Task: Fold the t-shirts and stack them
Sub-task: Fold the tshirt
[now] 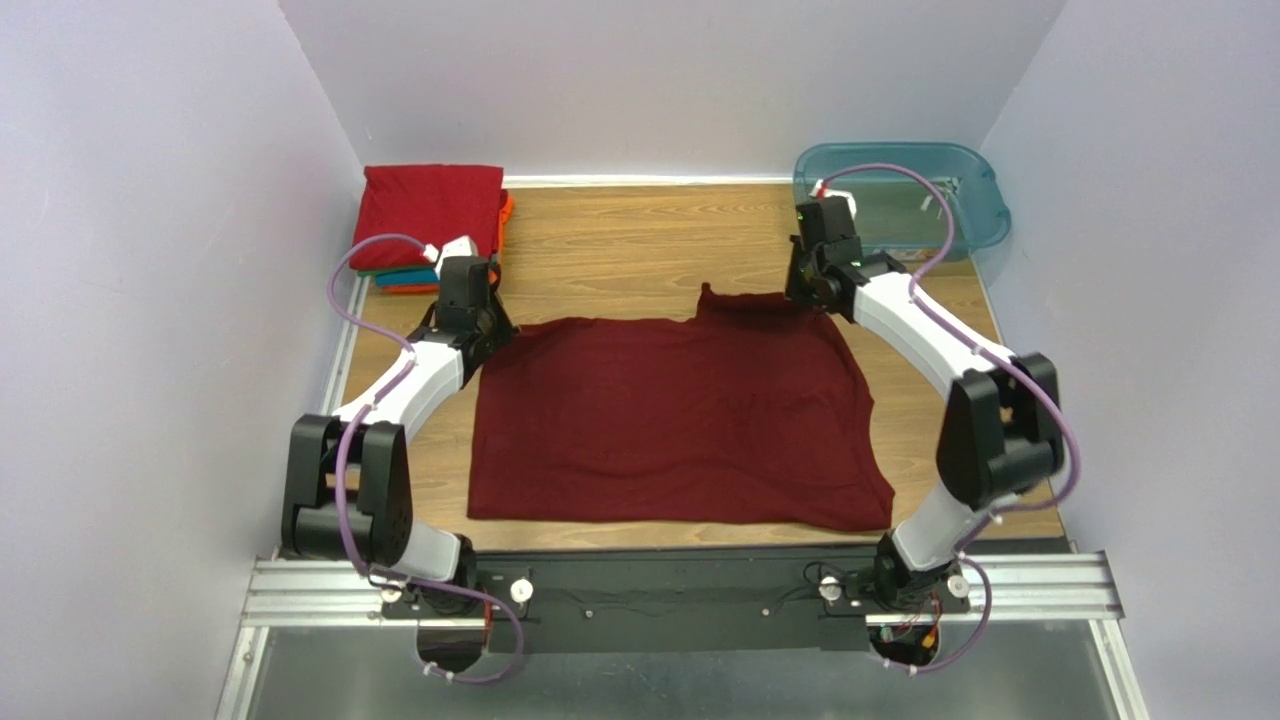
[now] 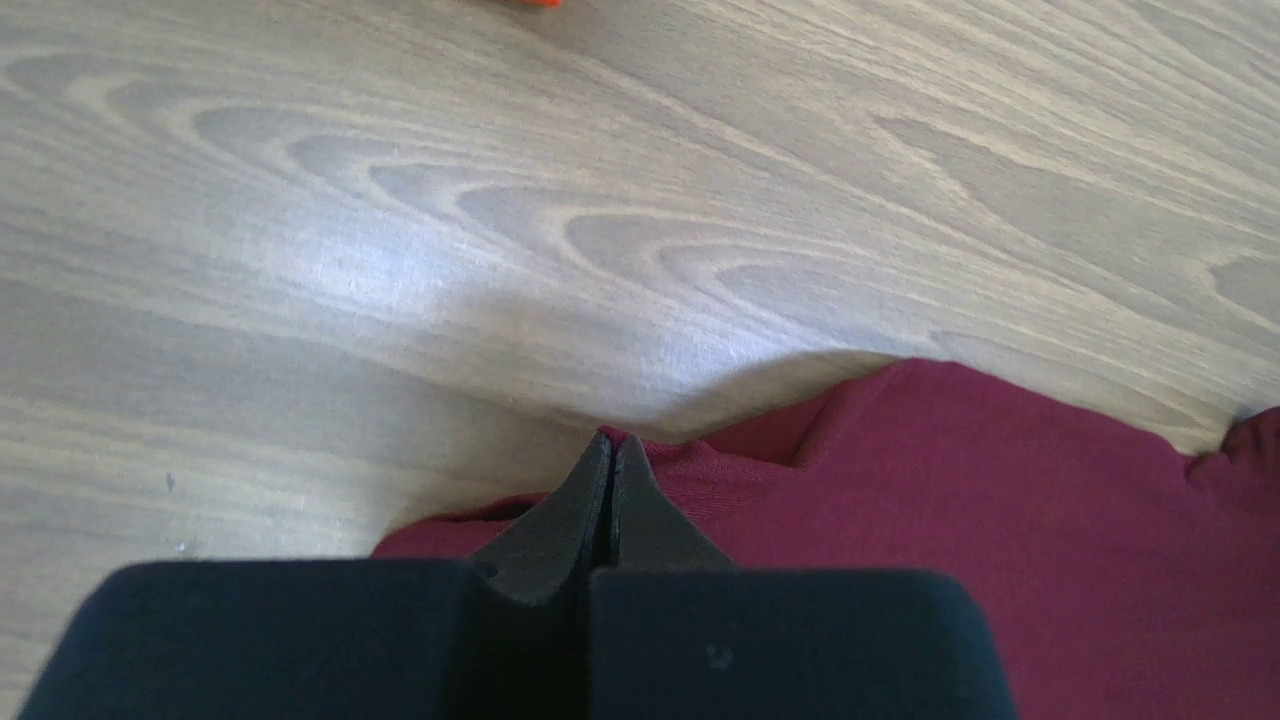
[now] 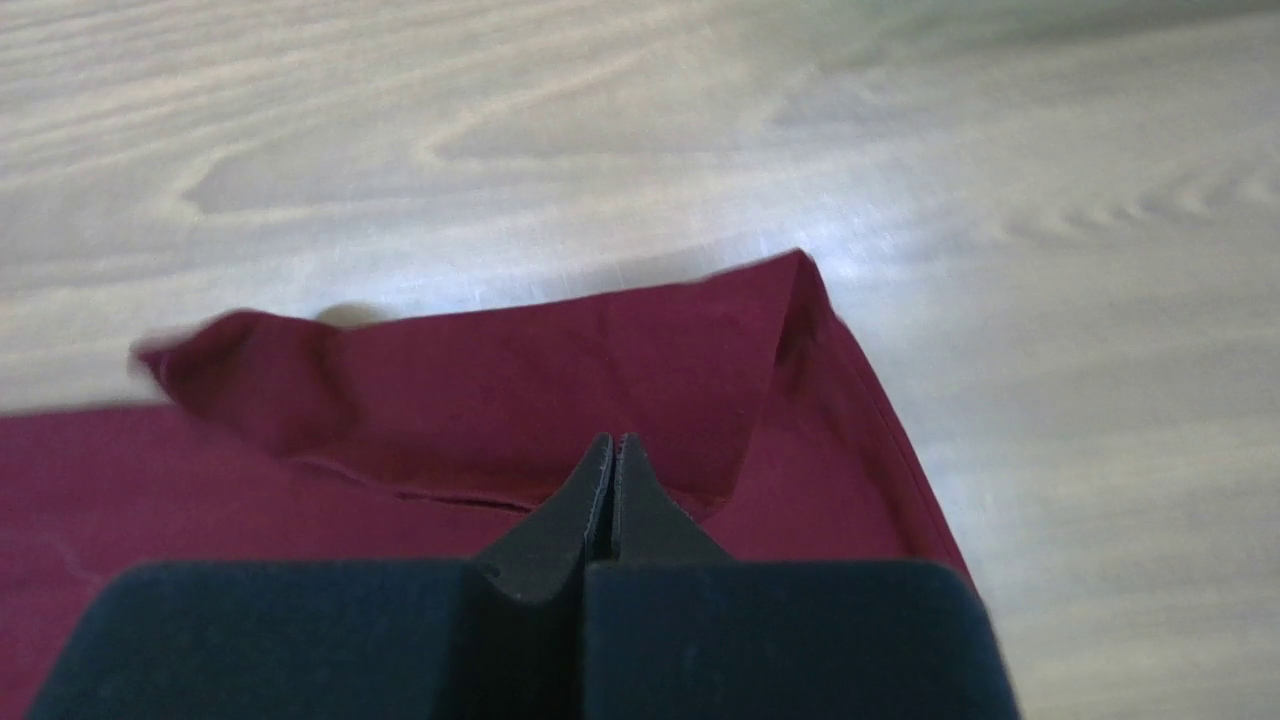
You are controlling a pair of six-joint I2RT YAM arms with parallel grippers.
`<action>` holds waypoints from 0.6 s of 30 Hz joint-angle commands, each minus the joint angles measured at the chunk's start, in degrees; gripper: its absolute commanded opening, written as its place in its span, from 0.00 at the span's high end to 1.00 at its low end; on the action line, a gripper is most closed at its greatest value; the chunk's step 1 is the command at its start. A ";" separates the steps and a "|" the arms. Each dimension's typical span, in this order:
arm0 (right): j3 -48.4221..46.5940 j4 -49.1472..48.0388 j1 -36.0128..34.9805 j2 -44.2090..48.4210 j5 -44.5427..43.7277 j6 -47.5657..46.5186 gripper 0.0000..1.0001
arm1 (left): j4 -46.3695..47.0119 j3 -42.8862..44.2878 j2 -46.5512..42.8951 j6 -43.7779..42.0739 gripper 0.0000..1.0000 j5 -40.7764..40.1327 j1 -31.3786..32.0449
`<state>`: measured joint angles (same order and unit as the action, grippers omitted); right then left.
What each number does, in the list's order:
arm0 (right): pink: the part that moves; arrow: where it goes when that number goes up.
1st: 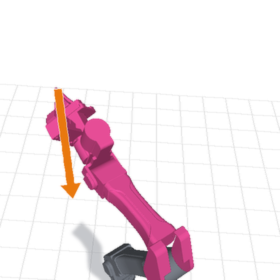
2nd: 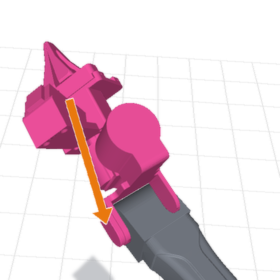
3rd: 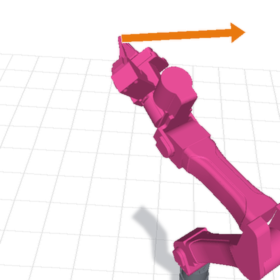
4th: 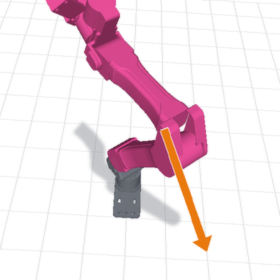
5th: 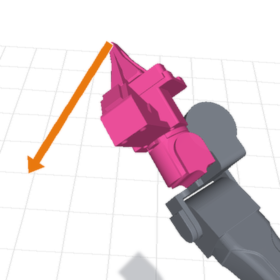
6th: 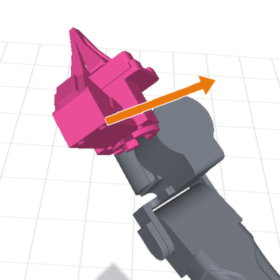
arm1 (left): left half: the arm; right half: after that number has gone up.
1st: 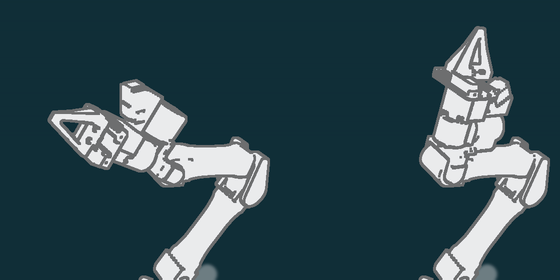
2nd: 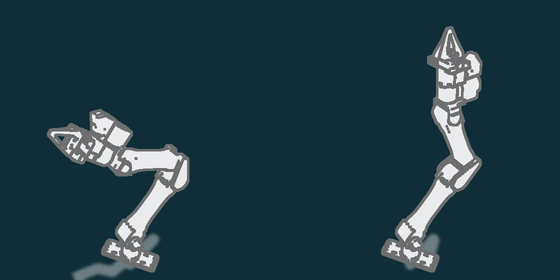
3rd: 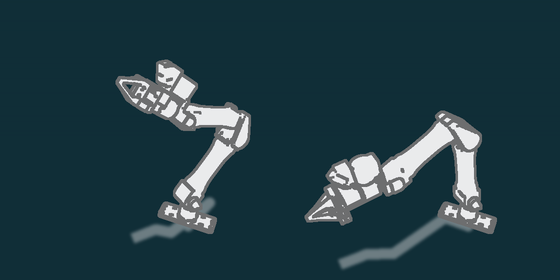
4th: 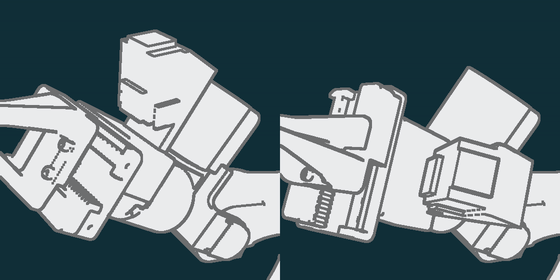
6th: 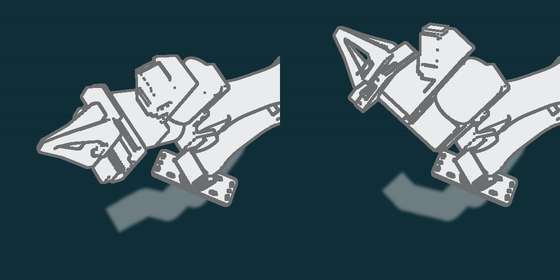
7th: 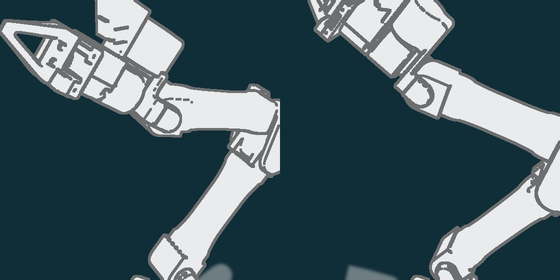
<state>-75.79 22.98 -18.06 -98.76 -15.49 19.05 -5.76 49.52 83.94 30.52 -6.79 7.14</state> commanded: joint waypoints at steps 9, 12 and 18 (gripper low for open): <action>13.55 7.24 -1.10 20.53 2.83 2.48 0.99 | 1.54 -9.43 -11.69 4.63 1.00 -1.12 0.51; 14.00 11.45 -1.10 24.66 3.00 2.75 0.99 | 1.37 -11.98 -14.93 6.65 1.00 -2.44 0.51; 13.65 15.60 -1.10 29.06 3.18 2.66 0.99 | -1.44 -13.75 -19.07 10.78 1.00 -7.27 0.51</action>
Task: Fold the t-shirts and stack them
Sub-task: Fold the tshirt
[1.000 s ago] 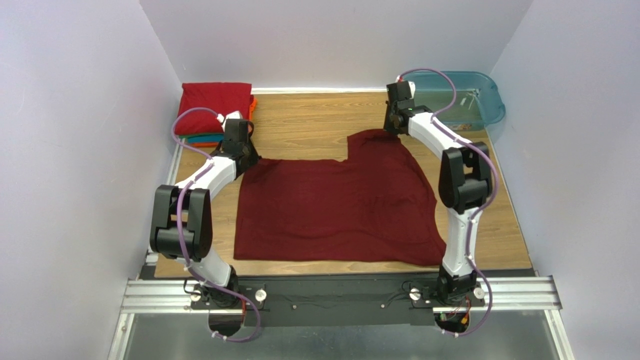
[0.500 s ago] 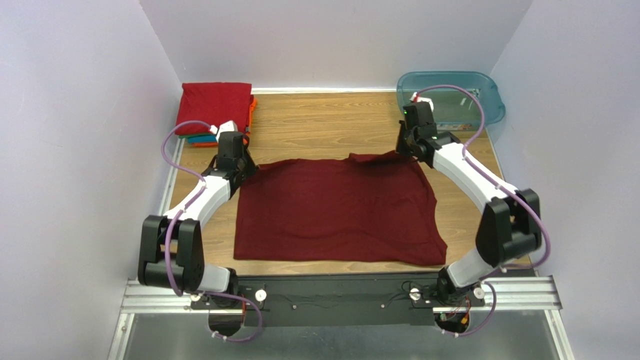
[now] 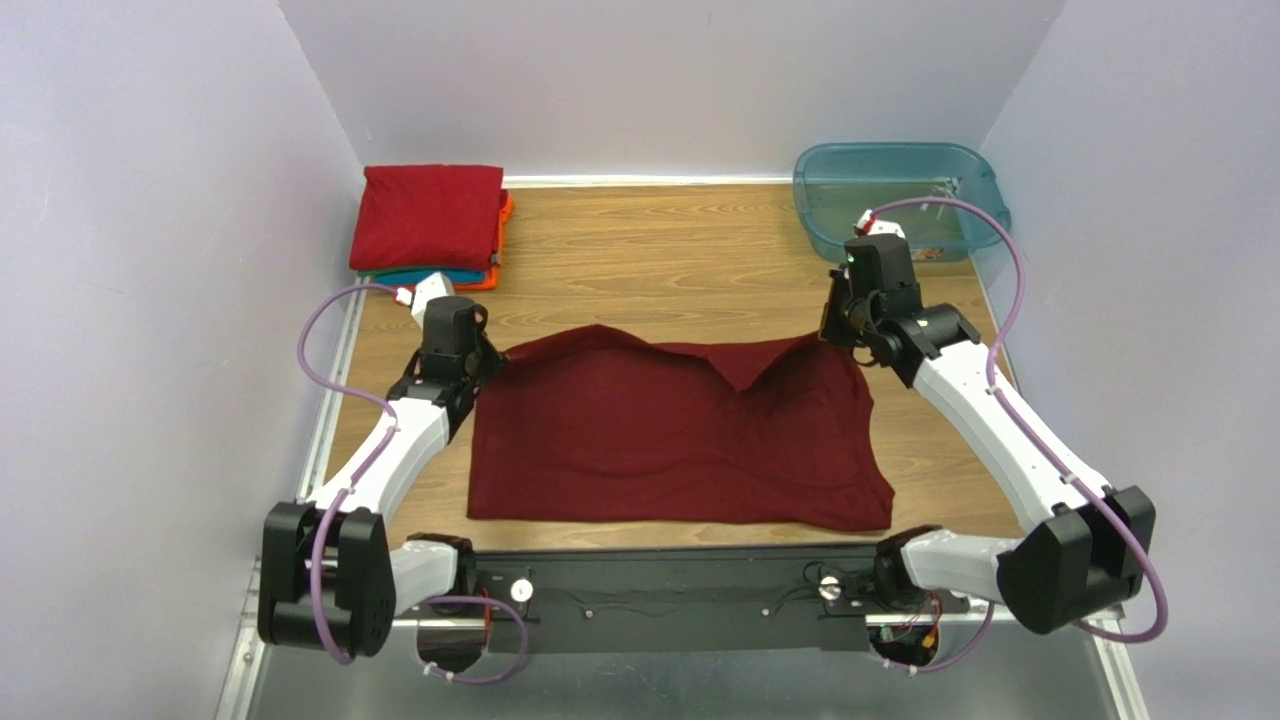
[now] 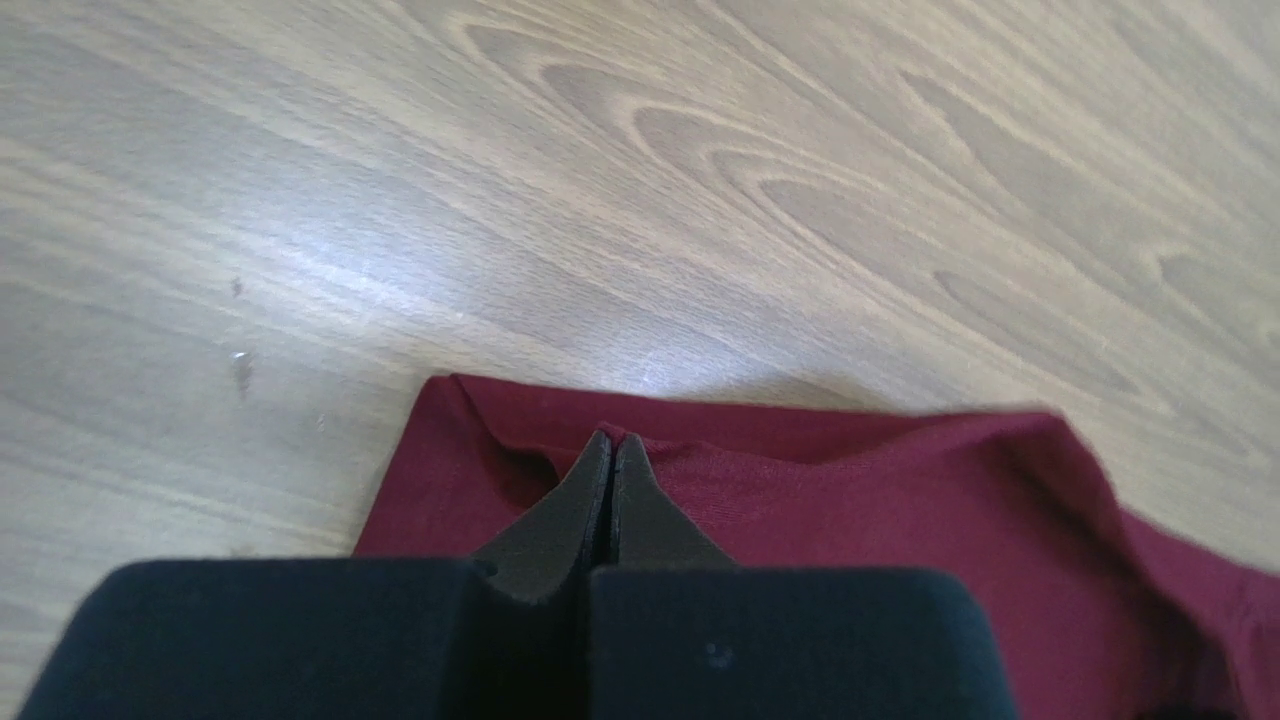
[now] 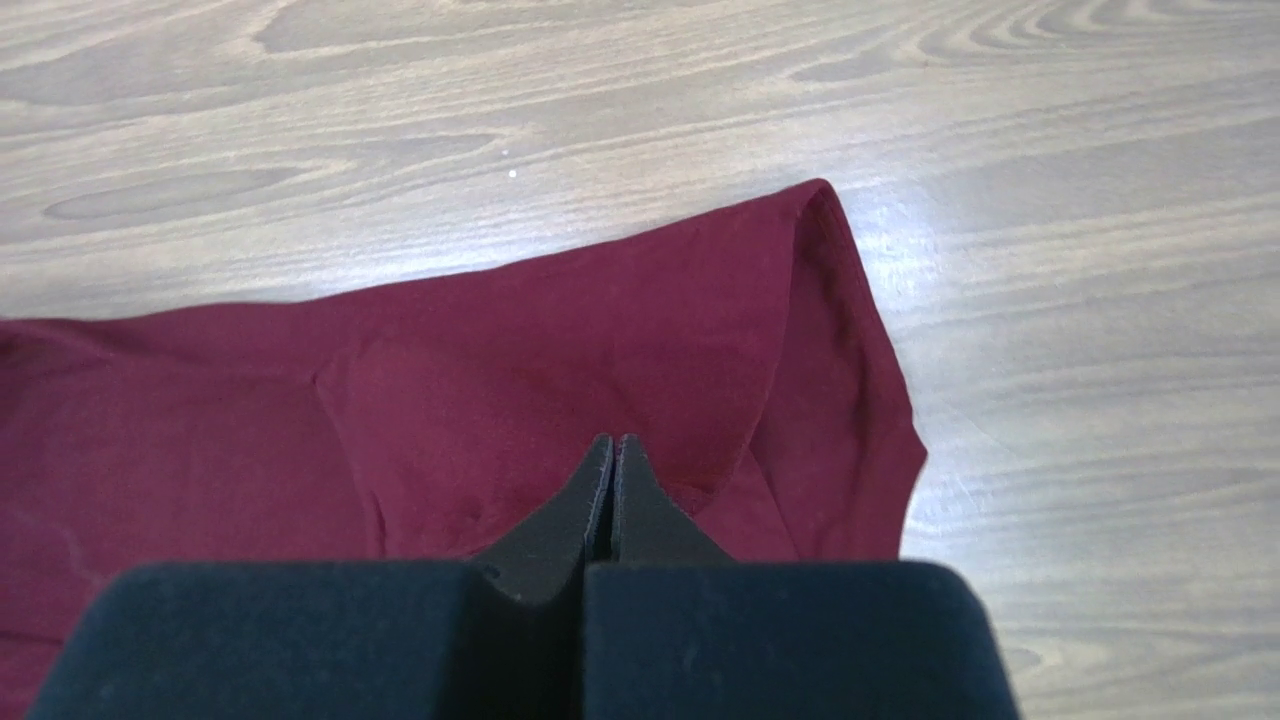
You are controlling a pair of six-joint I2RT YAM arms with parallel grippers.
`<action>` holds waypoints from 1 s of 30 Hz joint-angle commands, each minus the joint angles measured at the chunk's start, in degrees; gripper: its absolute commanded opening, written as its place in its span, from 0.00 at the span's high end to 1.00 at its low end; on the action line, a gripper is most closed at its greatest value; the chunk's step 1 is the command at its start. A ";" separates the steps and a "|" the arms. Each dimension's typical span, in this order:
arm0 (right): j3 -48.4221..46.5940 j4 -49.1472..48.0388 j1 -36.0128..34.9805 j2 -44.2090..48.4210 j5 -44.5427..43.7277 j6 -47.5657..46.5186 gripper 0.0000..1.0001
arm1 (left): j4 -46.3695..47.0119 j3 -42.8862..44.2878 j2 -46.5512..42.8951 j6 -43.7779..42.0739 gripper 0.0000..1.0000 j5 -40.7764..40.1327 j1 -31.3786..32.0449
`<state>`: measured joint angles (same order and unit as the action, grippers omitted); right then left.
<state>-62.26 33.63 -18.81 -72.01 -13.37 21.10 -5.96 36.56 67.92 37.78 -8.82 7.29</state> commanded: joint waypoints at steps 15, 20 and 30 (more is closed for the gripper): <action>-1.64 16.90 -0.35 8.72 4.66 1.31 0.99 | -11.09 -1.49 -10.70 12.93 1.00 -15.52 0.18; -0.94 19.28 -0.35 10.31 5.98 2.19 0.99 | -11.09 -2.28 -11.14 13.55 1.00 -15.88 0.18; 4.51 22.00 -0.35 12.86 9.50 3.42 0.99 | -10.74 -4.65 -8.86 14.60 1.00 -14.73 0.18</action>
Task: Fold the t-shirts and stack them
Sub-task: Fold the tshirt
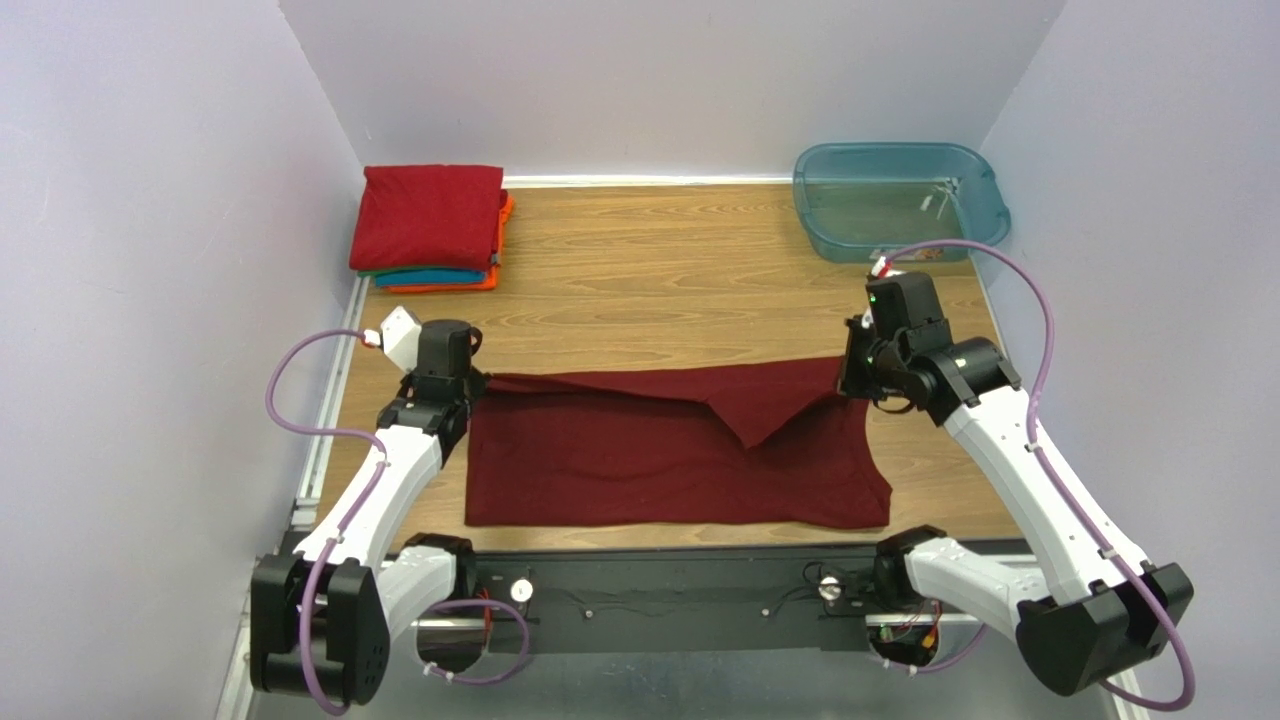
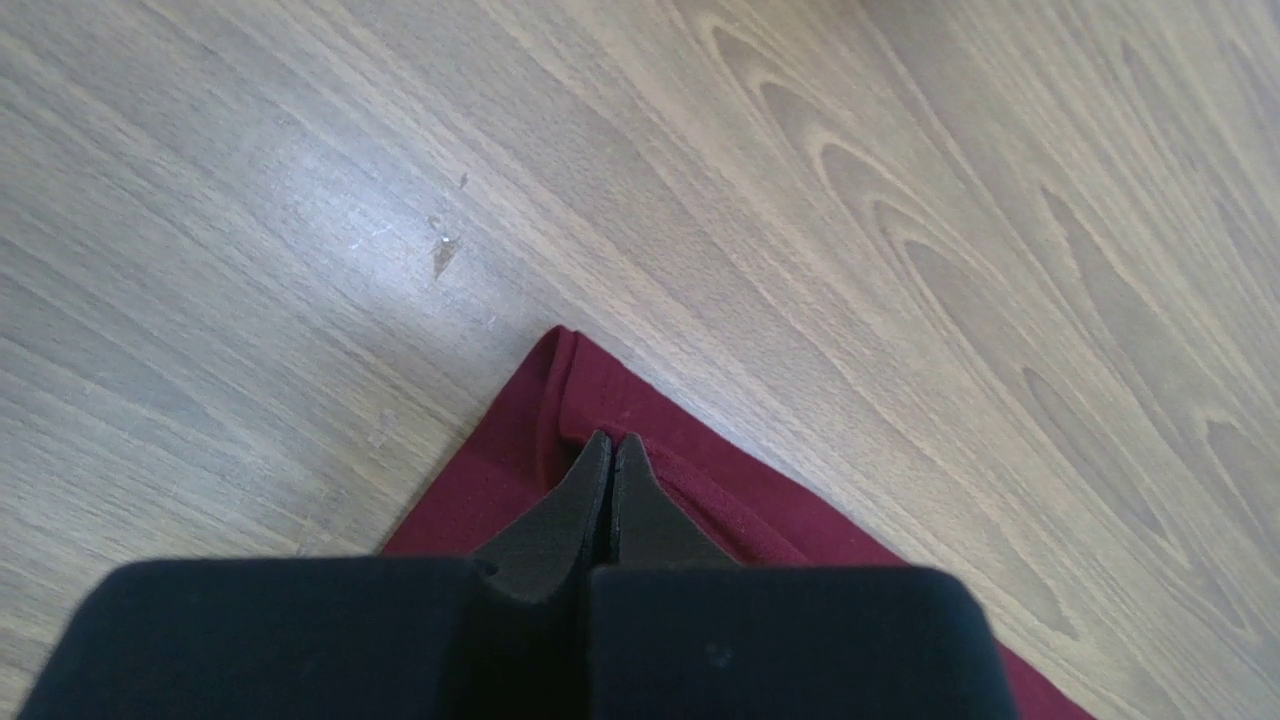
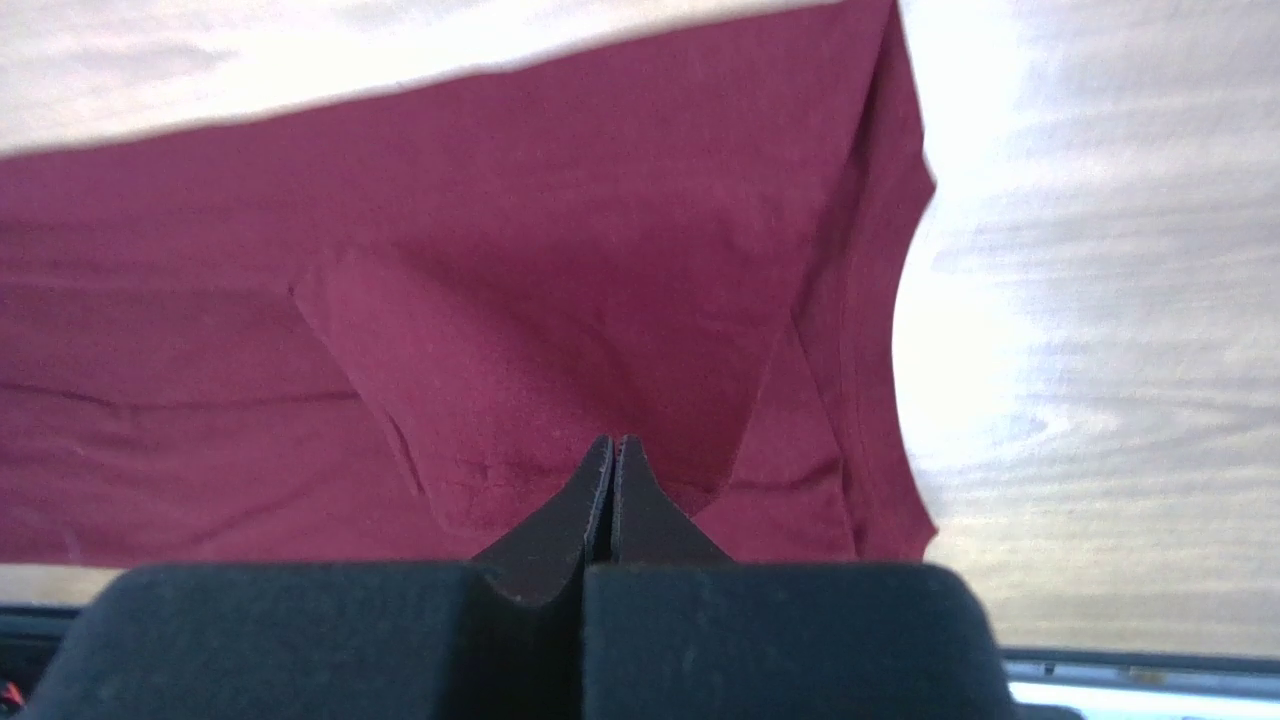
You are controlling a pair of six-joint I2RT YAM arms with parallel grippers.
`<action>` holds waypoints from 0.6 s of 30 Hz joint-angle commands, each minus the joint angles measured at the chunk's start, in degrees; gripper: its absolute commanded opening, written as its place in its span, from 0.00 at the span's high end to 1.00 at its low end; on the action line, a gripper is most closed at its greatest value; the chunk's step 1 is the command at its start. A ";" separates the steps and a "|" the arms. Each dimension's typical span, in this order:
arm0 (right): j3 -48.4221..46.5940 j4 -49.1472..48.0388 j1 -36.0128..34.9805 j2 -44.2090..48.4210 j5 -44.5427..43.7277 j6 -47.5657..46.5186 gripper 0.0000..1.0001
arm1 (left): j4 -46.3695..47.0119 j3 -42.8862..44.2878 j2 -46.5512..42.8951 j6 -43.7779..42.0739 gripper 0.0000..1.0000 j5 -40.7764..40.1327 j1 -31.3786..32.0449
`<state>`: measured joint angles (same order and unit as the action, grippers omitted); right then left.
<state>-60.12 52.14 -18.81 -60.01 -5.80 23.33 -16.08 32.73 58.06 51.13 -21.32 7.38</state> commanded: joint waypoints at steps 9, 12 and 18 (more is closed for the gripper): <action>7.20 6.31 -0.35 2.09 2.46 5.23 0.99 | -1.24 -3.46 1.18 3.62 1.00 -2.41 0.09; 10.36 6.74 -0.35 2.35 5.19 6.28 0.99 | -1.68 -4.43 0.83 4.32 1.00 -2.15 0.09; 15.19 10.79 -0.35 3.58 4.75 9.80 0.84 | -2.64 -5.92 0.73 6.17 1.00 -3.02 0.09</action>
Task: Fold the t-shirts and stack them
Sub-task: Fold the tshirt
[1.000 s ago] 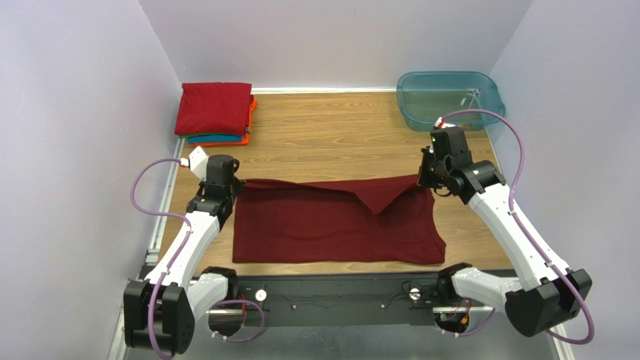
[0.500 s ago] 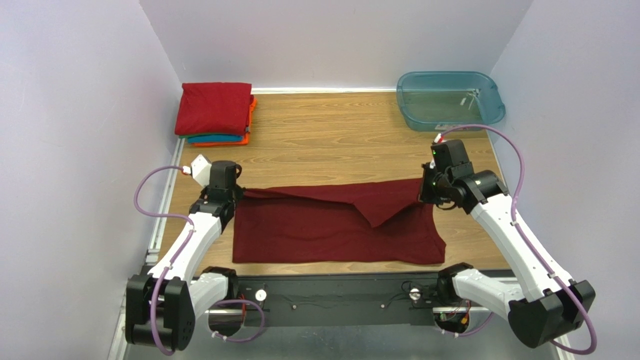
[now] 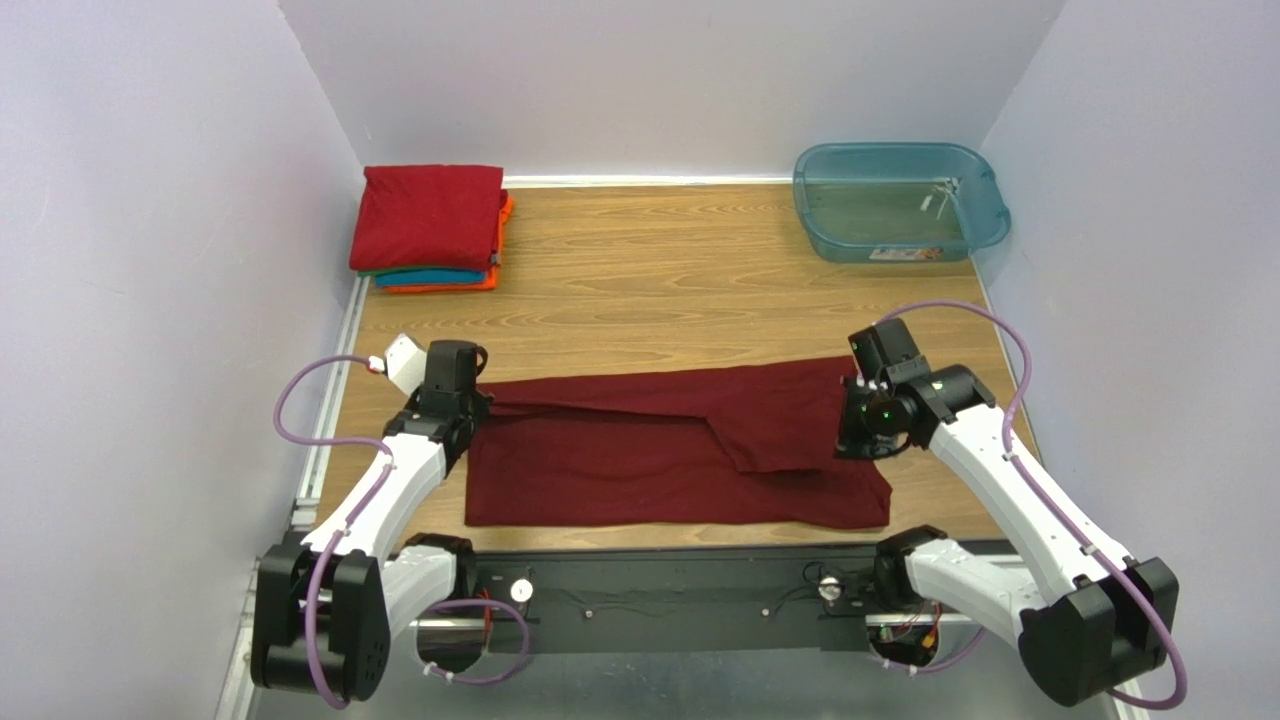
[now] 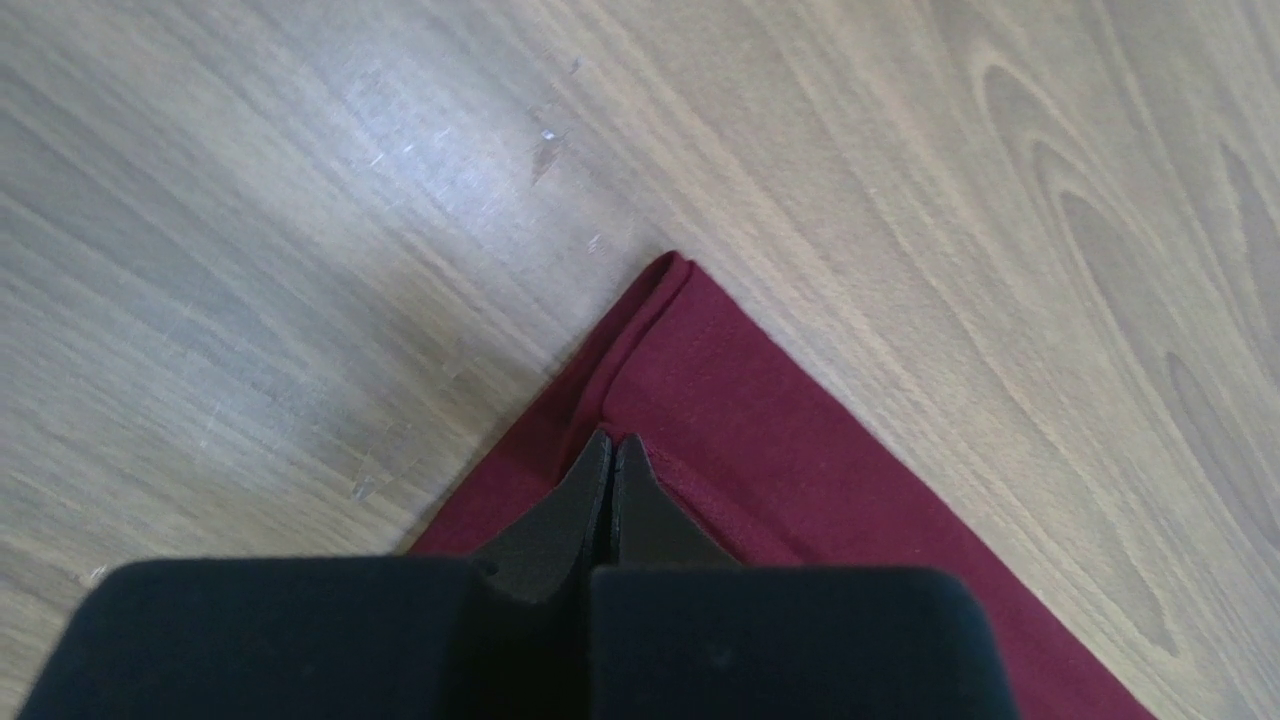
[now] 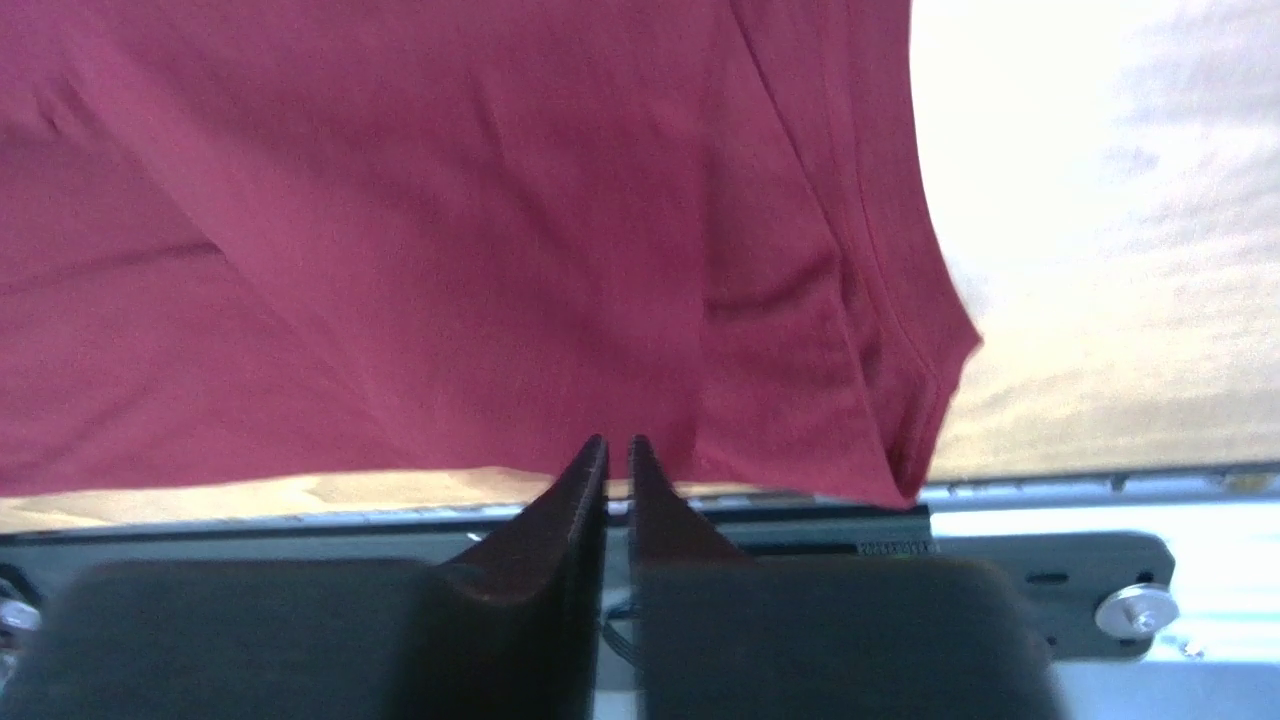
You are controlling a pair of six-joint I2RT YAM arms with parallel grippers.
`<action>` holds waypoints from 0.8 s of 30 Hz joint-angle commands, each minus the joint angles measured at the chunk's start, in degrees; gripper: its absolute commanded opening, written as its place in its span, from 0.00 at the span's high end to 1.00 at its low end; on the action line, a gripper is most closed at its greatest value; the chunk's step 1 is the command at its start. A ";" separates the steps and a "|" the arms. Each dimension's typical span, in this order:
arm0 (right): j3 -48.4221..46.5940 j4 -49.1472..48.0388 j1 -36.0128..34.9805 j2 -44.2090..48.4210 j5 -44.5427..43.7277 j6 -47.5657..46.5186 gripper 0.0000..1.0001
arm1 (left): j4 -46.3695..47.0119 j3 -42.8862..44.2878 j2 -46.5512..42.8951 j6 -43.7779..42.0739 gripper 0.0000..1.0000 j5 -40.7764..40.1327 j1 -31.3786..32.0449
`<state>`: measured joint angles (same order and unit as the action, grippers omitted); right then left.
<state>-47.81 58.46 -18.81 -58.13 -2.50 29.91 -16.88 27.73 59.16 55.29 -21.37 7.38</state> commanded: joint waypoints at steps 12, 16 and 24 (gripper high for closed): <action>-4.57 -2.72 -0.44 2.49 8.89 -4.33 0.00 | -6.76 6.90 -5.89 2.38 0.02 -1.15 0.09; -2.38 -12.72 -8.13 0.83 14.46 -3.38 0.00 | -0.54 6.12 -5.90 -2.98 0.02 5.53 0.18; -6.24 -21.18 -27.67 -15.16 4.53 -1.52 0.00 | 5.46 3.65 -0.28 -7.65 0.02 12.05 0.45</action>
<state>-52.49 42.85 -42.72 -68.20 5.85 28.05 -14.15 32.32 56.90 51.16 -12.60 7.55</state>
